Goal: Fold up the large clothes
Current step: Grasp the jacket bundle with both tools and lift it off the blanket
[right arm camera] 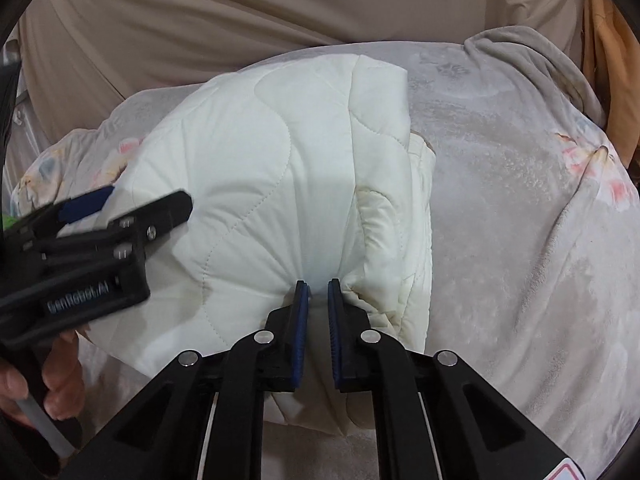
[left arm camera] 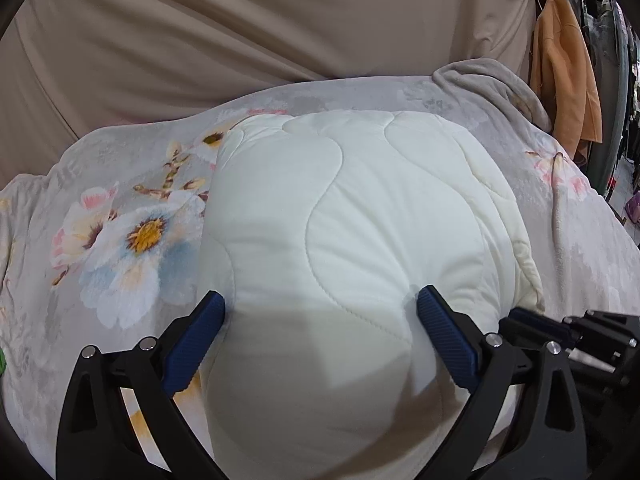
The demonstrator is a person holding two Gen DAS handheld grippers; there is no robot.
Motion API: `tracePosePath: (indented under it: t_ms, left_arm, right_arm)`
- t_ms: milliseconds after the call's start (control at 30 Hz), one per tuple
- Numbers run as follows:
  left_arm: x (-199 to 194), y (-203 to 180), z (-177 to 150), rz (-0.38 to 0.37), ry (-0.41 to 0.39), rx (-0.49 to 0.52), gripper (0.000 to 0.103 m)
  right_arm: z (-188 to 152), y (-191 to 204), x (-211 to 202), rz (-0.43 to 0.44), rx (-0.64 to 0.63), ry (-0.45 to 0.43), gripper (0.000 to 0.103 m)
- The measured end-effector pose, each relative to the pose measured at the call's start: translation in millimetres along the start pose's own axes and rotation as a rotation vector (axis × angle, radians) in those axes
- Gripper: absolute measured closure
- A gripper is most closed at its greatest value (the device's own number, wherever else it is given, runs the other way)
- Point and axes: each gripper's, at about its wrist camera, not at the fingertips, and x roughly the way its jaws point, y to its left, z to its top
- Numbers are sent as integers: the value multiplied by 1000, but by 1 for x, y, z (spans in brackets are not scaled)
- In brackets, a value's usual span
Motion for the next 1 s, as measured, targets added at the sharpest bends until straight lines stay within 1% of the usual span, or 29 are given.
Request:
tracePosePath:
  t_ms: [100,133,167,200,233,267,333,367,433,500,533,600,667,700,800,833,900,1000]
  left_arm:
    - [-9,8,-2,-21,6,-31,8]
    - [-12,11,-2,-24,6,-44,8]
    - [-15,14,-3,-28,6,-57,8]
    - [-20,20,-4,-41,5,-73,7]
    - [-24,25,-4,-53,4,-87,7]
    - [-28,30,-5,-62,4,-101,6]
    - [-34,45,-7,-79,3,-140,5]
    - [-34,56,-9,-96,16,-170,5]
    - [-27,70,-13,-147,54,-222,5]
    - [-12,84,-19,-205,112,-289,5]
    - [-5,89,-22,-246,135,-323,5]
    - [7,96,-28,-314,170,-389,5]
    - [15,98,-31,-360,187,-425,5]
    - [18,95,-32,-380,194,-429,5]
    - [25,85,-31,-399,202,-407,5]
    - [26,80,-30,-385,202,-394,5]
    - [27,71,-27,-342,192,-364,5]
    - [27,64,-22,-293,184,-341,5]
  right_arm:
    - [3,-5,-23,47,42,-31,92]
    - [4,-5,-33,62,58,-56,88]
    - [5,-7,-42,75,74,-79,81]
    - [8,-9,-50,83,95,-104,75]
    - [9,-12,-57,86,112,-123,62]
    - [12,-13,-60,81,120,-136,47]
    - [14,-16,-61,40,122,-144,38]
    - [14,-19,-56,19,124,-126,37]
    - [13,-27,-39,18,152,-66,36]
    - [9,-37,-19,80,194,-10,34]
    - [7,-41,-10,109,221,10,32]
    - [4,-47,2,148,259,32,28]
    - [2,-53,10,171,284,47,20]
    - [1,-56,15,189,296,56,20]
    - [-3,-65,28,277,354,87,20]
    - [-4,-67,33,306,371,94,20]
    - [-5,-68,39,337,385,95,18]
    - [-3,-63,41,334,358,82,19]
